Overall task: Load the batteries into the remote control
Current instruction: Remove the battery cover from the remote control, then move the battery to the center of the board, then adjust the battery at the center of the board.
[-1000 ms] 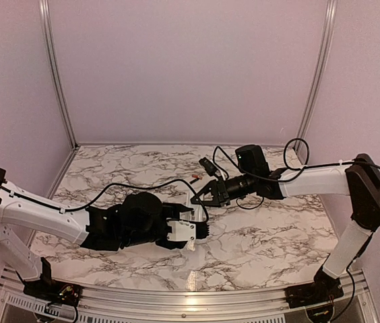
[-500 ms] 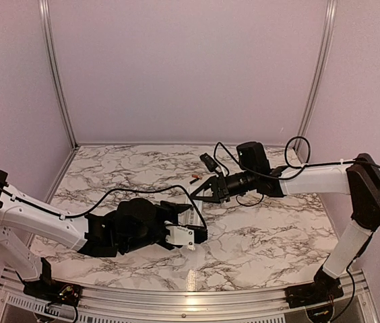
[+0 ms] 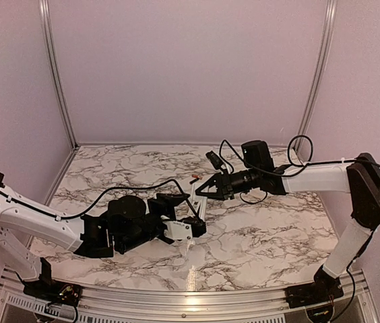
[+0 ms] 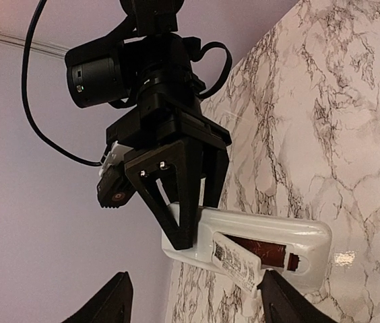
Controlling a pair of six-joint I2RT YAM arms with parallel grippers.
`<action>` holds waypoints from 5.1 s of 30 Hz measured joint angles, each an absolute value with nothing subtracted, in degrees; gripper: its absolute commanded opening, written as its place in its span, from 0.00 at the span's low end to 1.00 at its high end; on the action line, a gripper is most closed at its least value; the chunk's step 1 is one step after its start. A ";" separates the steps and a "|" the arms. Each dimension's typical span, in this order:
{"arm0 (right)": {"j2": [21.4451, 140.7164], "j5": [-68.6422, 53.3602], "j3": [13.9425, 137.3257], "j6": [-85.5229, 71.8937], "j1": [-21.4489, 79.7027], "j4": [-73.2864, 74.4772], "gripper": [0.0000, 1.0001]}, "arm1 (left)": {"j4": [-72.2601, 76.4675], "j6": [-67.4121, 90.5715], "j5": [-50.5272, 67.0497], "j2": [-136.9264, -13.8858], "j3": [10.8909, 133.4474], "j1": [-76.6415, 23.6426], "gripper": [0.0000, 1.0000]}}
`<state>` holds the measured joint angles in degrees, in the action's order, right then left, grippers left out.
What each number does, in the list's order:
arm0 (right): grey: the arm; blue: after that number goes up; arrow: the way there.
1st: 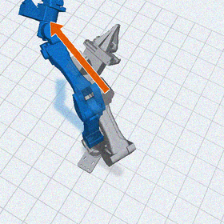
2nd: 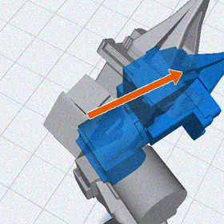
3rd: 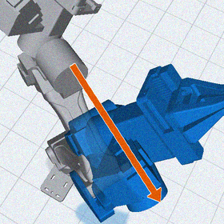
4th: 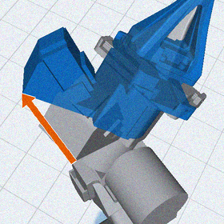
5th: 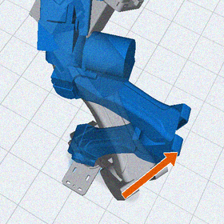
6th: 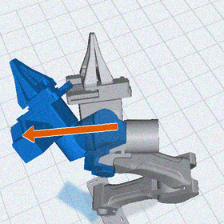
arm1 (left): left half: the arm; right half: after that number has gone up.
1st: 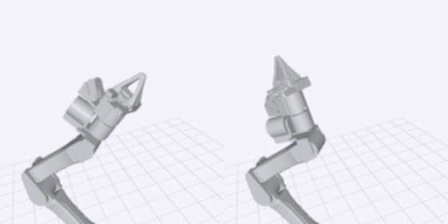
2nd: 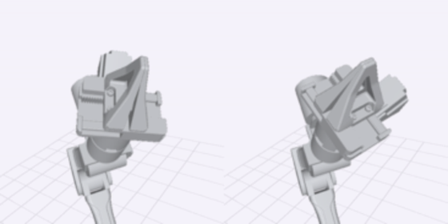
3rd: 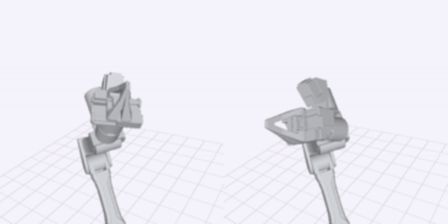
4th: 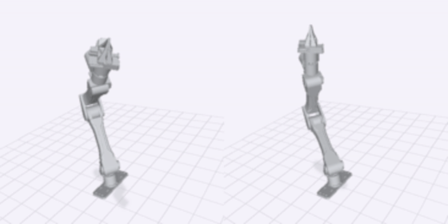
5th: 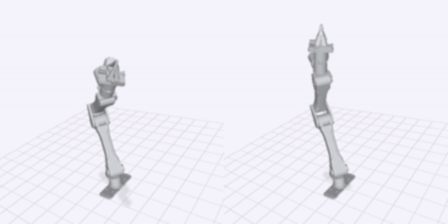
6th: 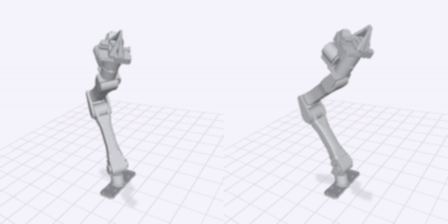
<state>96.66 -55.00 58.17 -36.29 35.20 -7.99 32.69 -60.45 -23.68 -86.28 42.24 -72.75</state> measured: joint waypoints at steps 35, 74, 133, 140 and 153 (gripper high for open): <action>96.05 -52.99 48.42 -37.69 20.38 -12.21 0.00 | 39.59 -43.51 -24.56 -99.15 40.27 -64.53 0.90; 83.33 -50.37 41.52 -33.34 16.38 -15.03 0.00 | -14.37 -4.32 3.77 -138.41 110.13 -42.63 0.54; 87.20 -54.24 41.52 -33.08 16.23 -18.39 0.00 | -22.15 -13.04 13.91 -114.52 73.30 -45.82 0.00; 90.13 -55.00 41.52 -33.80 16.23 -19.35 0.00 | -26.76 -22.02 16.47 -116.42 76.29 -46.78 0.04; 94.11 -53.21 42.70 -33.89 18.28 -20.16 0.00 | -25.87 -22.87 7.77 -115.09 75.16 -47.81 0.46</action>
<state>94.11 -53.21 42.70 -33.89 18.28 -20.16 -25.87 -22.87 7.77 -115.09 75.16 -47.81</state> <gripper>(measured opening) 0.183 0.412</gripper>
